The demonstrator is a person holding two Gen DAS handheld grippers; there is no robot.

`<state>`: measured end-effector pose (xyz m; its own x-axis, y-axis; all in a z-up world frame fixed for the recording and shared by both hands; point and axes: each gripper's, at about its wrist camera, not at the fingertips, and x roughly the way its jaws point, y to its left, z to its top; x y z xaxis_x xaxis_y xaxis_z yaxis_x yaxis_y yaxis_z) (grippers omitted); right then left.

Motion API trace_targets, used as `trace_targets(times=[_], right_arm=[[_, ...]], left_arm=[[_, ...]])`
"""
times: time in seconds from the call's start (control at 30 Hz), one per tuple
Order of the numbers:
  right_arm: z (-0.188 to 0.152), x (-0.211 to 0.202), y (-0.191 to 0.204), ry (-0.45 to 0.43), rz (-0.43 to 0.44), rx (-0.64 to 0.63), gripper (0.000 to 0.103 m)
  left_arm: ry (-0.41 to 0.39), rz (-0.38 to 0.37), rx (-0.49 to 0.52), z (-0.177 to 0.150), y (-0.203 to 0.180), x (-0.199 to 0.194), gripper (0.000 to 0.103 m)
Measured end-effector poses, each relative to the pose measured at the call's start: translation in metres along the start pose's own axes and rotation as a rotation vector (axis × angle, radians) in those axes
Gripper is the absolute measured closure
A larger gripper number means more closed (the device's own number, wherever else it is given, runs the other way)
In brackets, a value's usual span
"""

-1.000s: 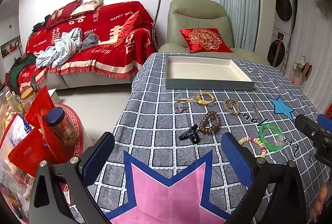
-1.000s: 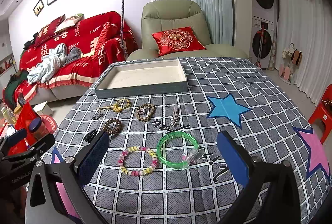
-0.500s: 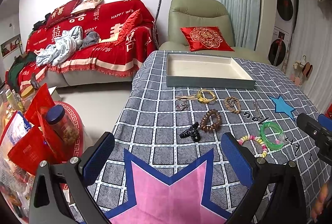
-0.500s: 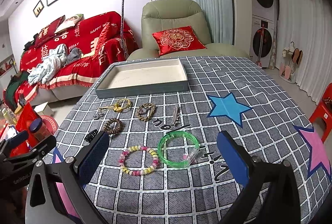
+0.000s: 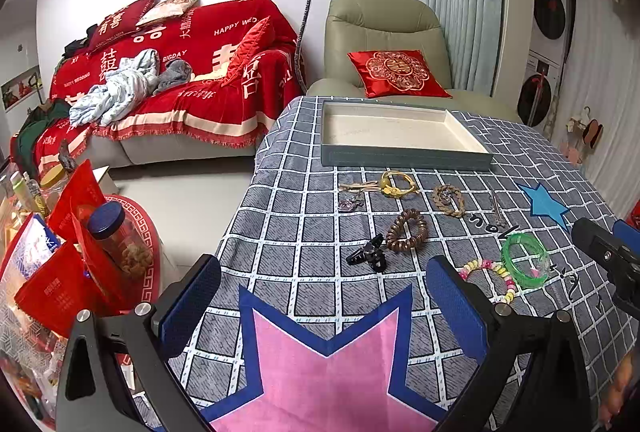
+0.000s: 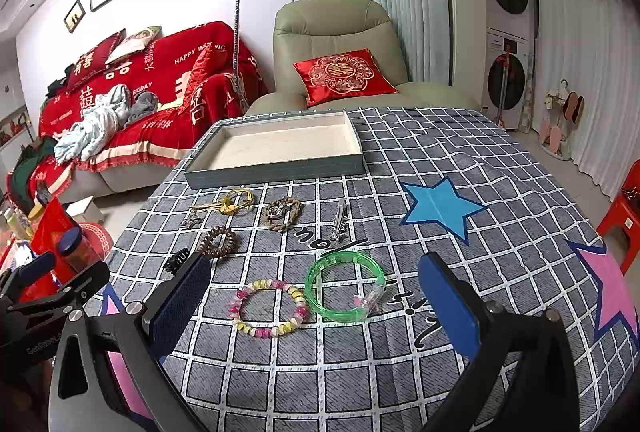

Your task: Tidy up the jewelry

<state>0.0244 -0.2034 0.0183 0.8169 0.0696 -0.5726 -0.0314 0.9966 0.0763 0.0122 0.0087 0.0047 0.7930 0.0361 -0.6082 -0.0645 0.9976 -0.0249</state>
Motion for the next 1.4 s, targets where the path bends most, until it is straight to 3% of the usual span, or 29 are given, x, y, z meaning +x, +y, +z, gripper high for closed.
trace_targets(times=[1.4], right_arm=[[-0.0006, 0.0000, 0.0019, 0.003, 0.004, 0.003, 0.000]], left_arm=[[0.010, -0.006, 0.001, -0.0021, -0.0021, 0.0030, 0.000]])
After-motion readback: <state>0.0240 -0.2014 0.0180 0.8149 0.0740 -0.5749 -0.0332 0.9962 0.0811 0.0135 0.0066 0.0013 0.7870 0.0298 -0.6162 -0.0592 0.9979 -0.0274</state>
